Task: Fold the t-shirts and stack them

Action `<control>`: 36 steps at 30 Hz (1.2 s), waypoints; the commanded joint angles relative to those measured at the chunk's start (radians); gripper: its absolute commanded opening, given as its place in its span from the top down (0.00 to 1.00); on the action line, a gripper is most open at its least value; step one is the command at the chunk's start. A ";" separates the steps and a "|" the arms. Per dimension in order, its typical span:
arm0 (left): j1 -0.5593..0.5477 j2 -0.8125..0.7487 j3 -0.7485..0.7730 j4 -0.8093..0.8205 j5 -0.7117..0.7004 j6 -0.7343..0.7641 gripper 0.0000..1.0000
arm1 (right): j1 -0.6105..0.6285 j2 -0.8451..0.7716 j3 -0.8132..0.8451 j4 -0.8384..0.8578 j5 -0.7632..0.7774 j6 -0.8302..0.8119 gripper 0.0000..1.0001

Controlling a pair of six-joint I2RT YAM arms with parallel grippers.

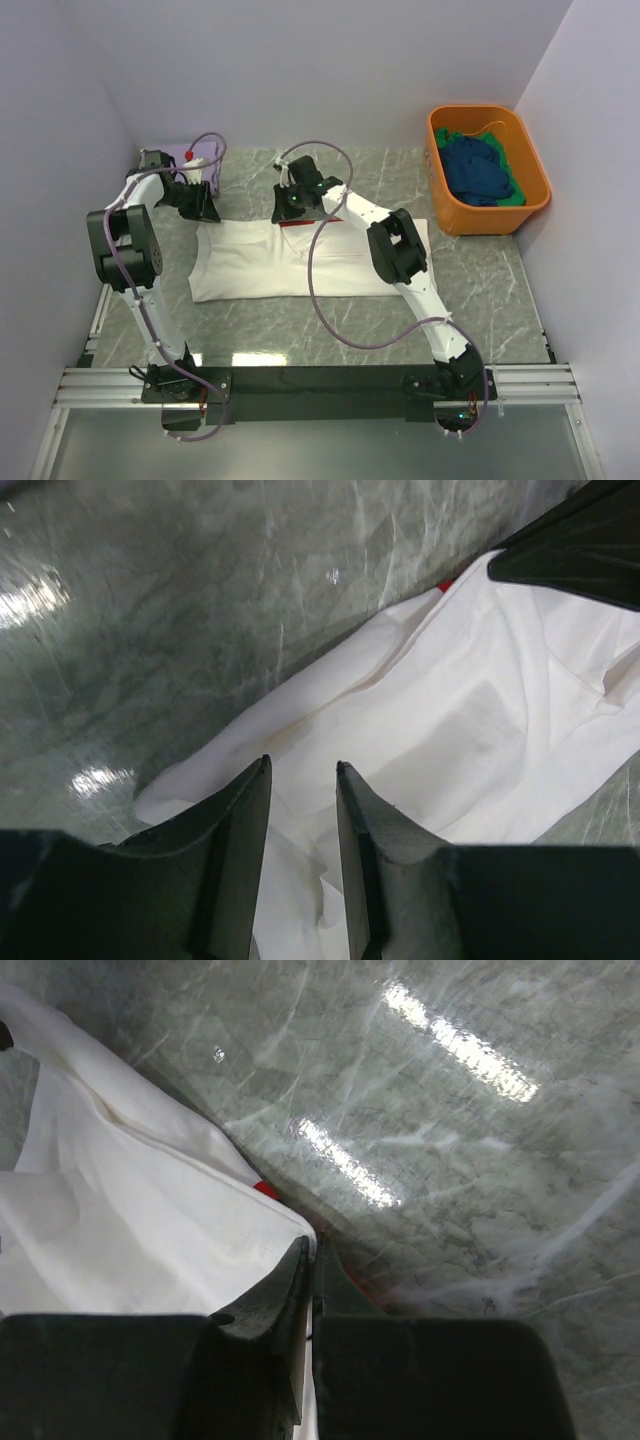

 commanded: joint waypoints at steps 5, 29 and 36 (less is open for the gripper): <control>0.001 0.041 0.102 -0.013 0.069 -0.005 0.63 | -0.065 -0.102 -0.054 0.102 -0.031 0.035 1.00; -0.072 0.168 0.179 0.050 -0.026 -0.036 0.62 | -0.067 -0.092 -0.106 0.092 -0.045 0.031 1.00; -0.076 0.171 0.219 0.041 -0.037 -0.034 0.61 | -0.065 -0.093 -0.107 0.090 -0.051 0.028 1.00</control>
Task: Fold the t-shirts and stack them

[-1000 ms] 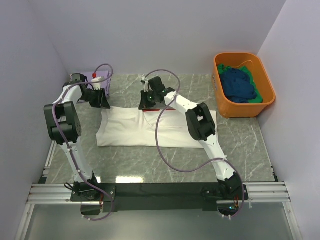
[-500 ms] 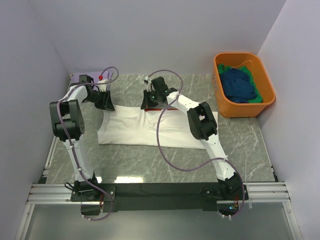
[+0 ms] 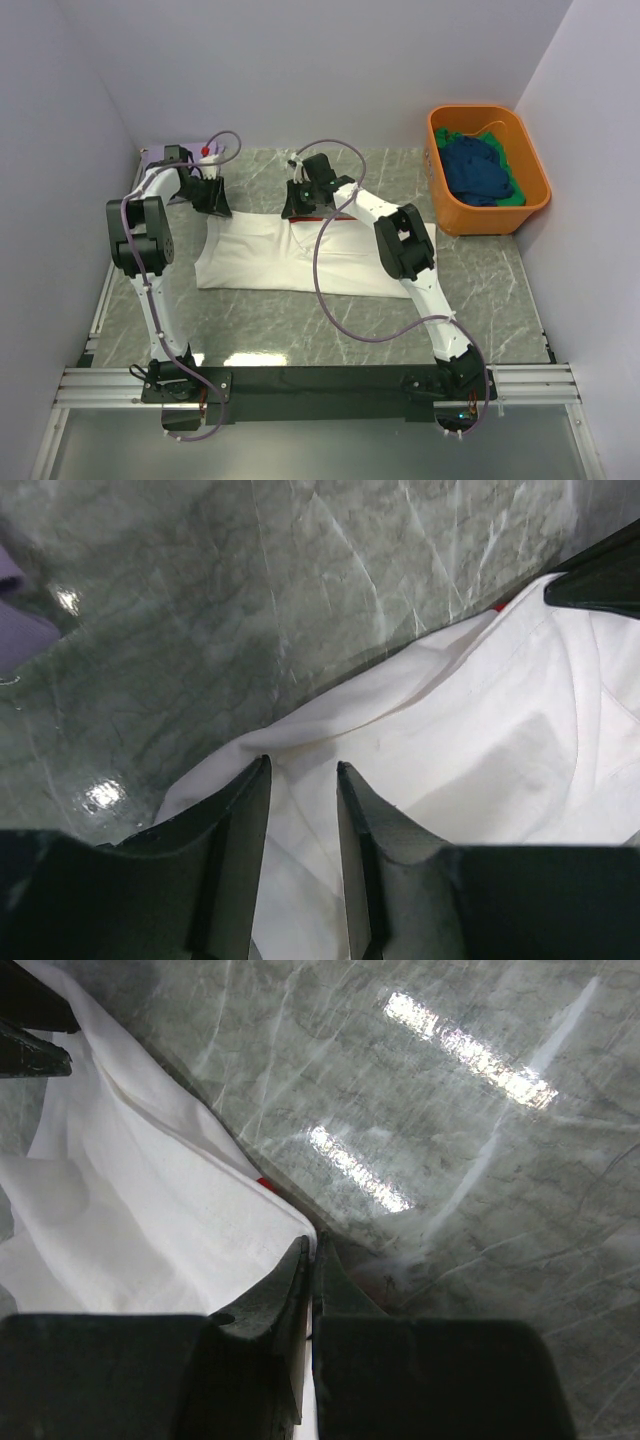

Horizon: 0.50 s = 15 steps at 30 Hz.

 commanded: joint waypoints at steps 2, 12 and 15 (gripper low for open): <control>-0.005 -0.002 0.053 0.009 0.004 -0.010 0.61 | 0.000 -0.069 -0.015 0.007 -0.005 -0.009 1.00; -0.020 0.030 0.059 -0.026 0.013 0.022 0.64 | -0.002 -0.071 -0.013 0.003 -0.003 -0.019 1.00; -0.022 0.033 0.053 -0.035 0.002 0.029 0.64 | -0.003 -0.069 -0.013 0.003 -0.002 -0.018 1.00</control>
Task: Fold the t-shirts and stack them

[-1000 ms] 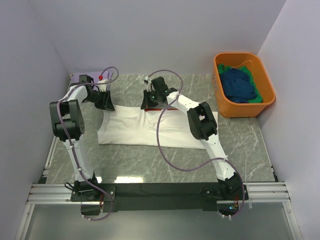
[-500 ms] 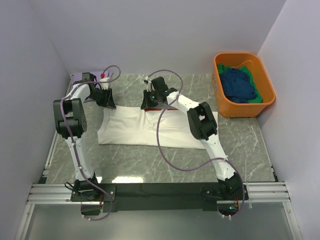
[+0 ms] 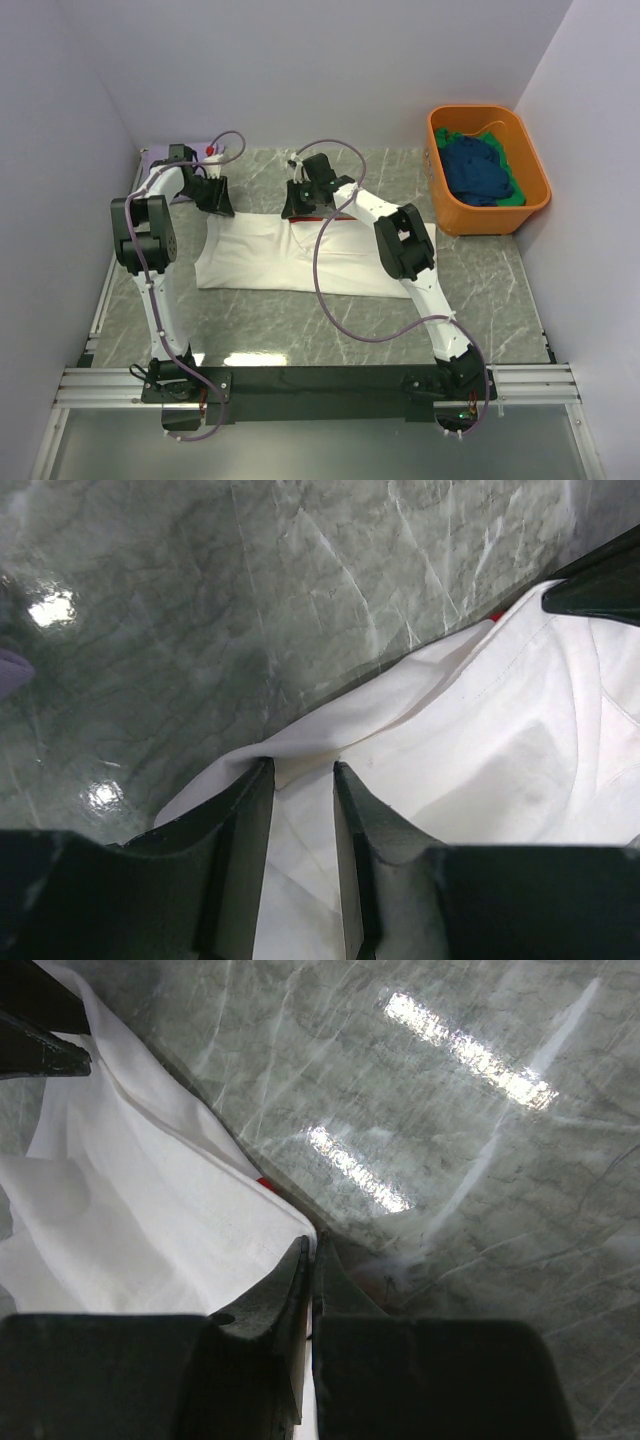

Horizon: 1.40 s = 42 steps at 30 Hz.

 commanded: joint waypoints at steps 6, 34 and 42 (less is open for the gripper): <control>-0.006 -0.004 -0.009 -0.022 0.017 0.028 0.68 | -0.004 -0.069 -0.015 0.000 -0.003 -0.018 1.00; -0.036 -0.088 0.083 -0.076 0.092 0.149 0.99 | -0.055 -0.127 -0.027 -0.006 -0.076 -0.083 0.94; -0.081 -0.185 0.031 -0.054 0.086 0.197 0.99 | -0.064 -0.150 -0.070 0.019 -0.128 -0.089 0.96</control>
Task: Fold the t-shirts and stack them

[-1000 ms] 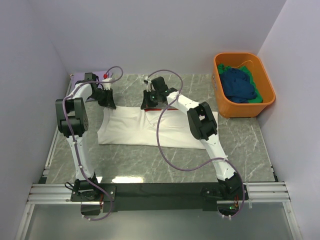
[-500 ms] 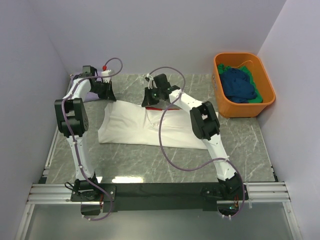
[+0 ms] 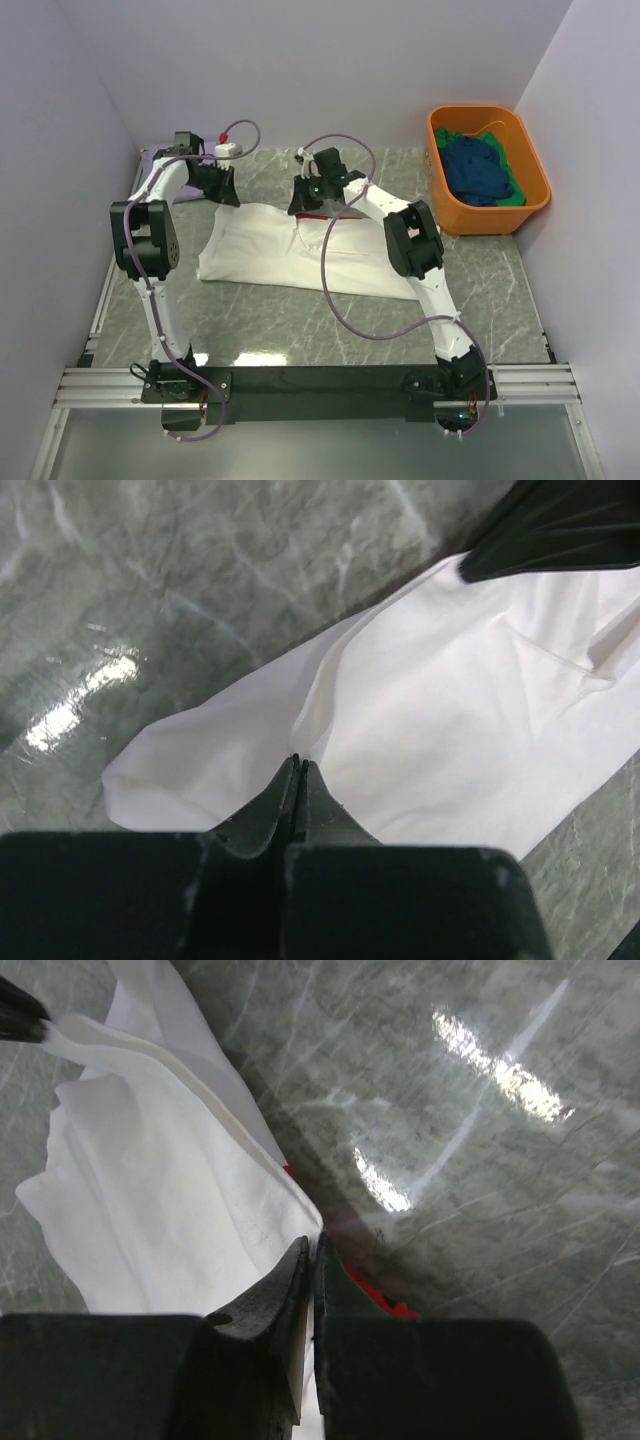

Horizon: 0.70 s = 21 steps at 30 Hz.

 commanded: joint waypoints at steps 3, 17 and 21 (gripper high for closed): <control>-0.059 -0.101 0.004 0.040 -0.008 0.041 0.99 | -0.017 -0.081 -0.010 0.015 -0.036 -0.015 0.86; -0.096 -0.145 0.000 -0.089 0.058 0.181 0.99 | -0.067 -0.144 -0.017 -0.031 0.001 -0.010 0.33; -0.135 -0.222 -0.113 -0.155 0.089 0.274 0.99 | -0.090 -0.176 -0.026 -0.055 -0.016 -0.027 0.25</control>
